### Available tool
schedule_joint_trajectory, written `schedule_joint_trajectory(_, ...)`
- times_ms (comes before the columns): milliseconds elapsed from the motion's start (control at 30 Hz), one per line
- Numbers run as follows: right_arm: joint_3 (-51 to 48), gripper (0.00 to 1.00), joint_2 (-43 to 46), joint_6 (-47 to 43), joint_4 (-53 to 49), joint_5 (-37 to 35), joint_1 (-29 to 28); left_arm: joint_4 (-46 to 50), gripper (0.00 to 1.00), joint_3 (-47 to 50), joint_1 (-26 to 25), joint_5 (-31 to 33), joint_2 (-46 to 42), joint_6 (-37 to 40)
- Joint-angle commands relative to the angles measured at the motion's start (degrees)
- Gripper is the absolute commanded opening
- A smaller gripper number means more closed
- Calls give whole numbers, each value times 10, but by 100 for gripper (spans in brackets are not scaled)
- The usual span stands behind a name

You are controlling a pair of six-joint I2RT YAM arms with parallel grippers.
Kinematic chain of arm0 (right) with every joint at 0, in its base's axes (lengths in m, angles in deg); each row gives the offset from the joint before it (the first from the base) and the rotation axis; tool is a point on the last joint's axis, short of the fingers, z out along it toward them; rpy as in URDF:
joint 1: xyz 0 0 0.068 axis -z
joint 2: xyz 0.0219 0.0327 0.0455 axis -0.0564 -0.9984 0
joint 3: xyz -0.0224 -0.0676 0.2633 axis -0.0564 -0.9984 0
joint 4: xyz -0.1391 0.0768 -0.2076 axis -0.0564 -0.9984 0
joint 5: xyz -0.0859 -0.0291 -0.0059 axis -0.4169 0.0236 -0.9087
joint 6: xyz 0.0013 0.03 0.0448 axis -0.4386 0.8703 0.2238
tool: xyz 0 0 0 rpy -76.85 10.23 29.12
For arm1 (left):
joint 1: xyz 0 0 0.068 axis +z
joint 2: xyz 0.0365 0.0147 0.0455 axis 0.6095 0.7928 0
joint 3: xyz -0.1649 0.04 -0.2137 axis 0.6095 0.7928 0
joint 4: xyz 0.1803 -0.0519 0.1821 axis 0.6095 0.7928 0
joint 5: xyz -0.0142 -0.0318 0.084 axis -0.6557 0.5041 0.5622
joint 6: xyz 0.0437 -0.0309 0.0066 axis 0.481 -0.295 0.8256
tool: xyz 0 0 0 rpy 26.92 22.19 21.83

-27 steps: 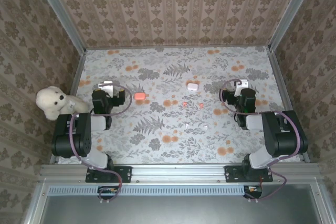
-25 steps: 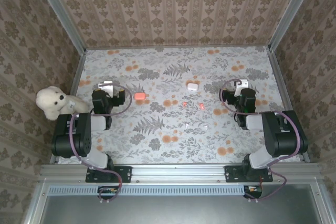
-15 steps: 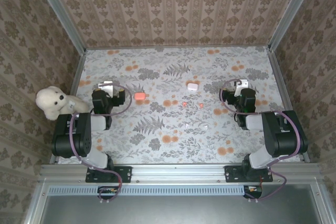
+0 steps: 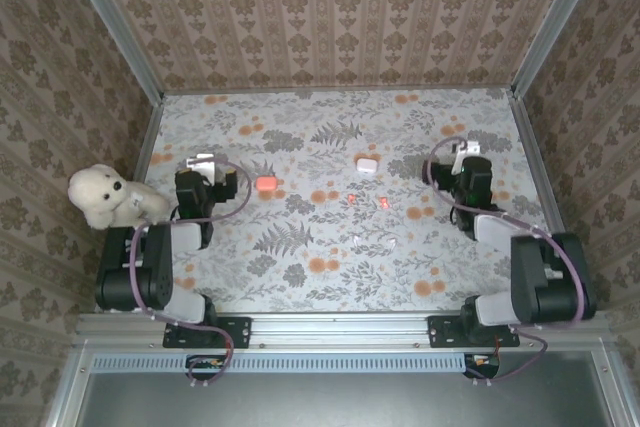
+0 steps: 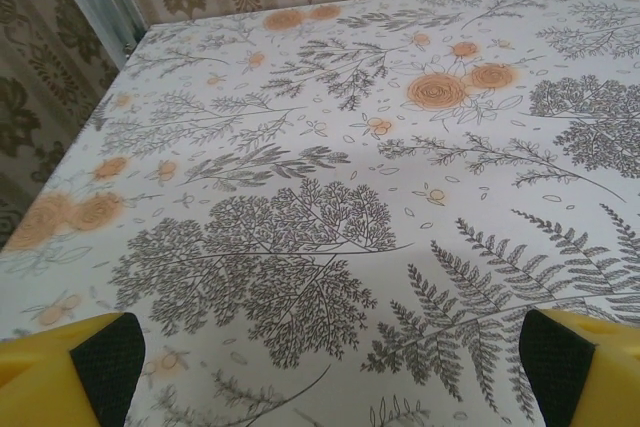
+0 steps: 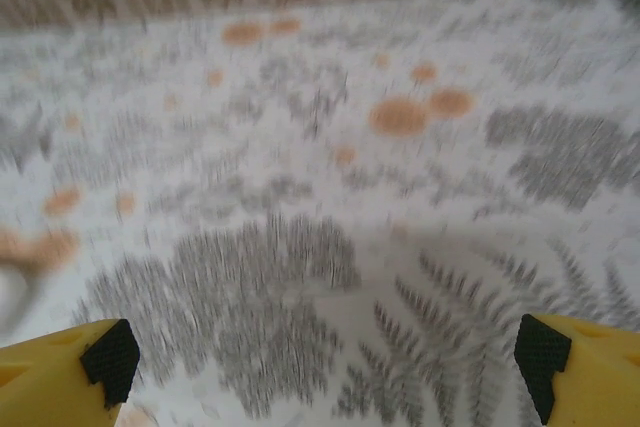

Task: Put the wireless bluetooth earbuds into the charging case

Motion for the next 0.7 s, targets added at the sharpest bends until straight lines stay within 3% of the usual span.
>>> schedule_joint_trajectory(0, 94, 100, 56, 146, -195, -60, 2, 137, 100, -58, -16, 65, -62, -20)
schedule_joint_trajectory(67, 146, 100, 55, 232, -298, -69, 8, 226, 100, -100, -23, 80, -85, -48)
schedule_joint_trajectory(167, 205, 100, 30, 235, -362, 42, 3, 334, 100, -154, -35, 72, -109, -111)
schedule_joint_trajectory(267, 244, 96, 6, 250, -413, 87, -34, 427, 100, -202, -47, 63, -112, -182)
schedule_joint_trajectory(467, 358, 89, -76, 291, -538, 44, -175, 514, 100, -244, -58, 45, -104, -286)
schedule_joint_trajectory(667, 449, 85, -186, 358, -623, -19, -238, 546, 100, -260, -58, 25, -96, -340)
